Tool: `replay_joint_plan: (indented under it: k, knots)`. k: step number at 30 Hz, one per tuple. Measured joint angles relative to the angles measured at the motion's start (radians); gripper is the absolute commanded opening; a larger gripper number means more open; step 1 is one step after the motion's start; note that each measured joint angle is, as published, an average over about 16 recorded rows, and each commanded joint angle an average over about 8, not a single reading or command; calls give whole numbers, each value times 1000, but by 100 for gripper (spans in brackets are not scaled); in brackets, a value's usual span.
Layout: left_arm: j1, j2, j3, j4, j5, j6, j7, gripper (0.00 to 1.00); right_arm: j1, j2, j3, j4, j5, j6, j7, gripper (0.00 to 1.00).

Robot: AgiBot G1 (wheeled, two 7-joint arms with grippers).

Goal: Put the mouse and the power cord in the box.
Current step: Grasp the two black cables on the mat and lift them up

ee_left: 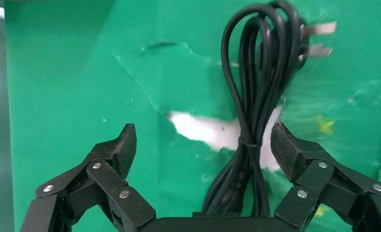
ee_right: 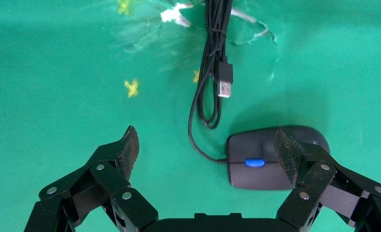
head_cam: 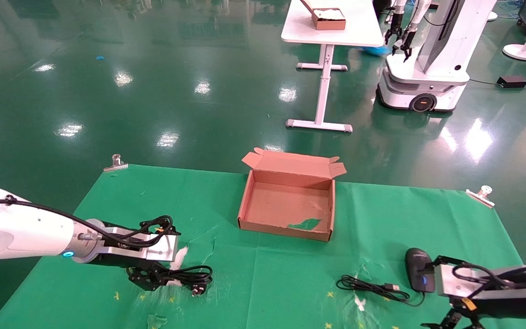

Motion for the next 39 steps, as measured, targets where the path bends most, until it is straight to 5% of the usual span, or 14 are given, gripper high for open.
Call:
replay_joint_plan:
  k: [17,20,22,26,29,39]
  knots:
    - [-2,48,6,112,13,-75,86,100,0,-99,13,-128,17,91,-103,100]
    - [-4,48,5,120,11,-80,94,100,0,-107,14,-135,18,99,-110,75]
    - [-6,48,4,125,10,-82,98,82,0,-110,14,-140,18,102,-115,50]
    - [-9,48,3,133,8,-81,105,32,0,-115,14,-146,18,105,-121,4]
    - [-11,47,2,135,7,-80,109,2,0,-116,14,-149,18,106,-124,0]
    - [-12,47,2,136,7,-77,113,0,1,-117,14,-151,18,107,-126,0]
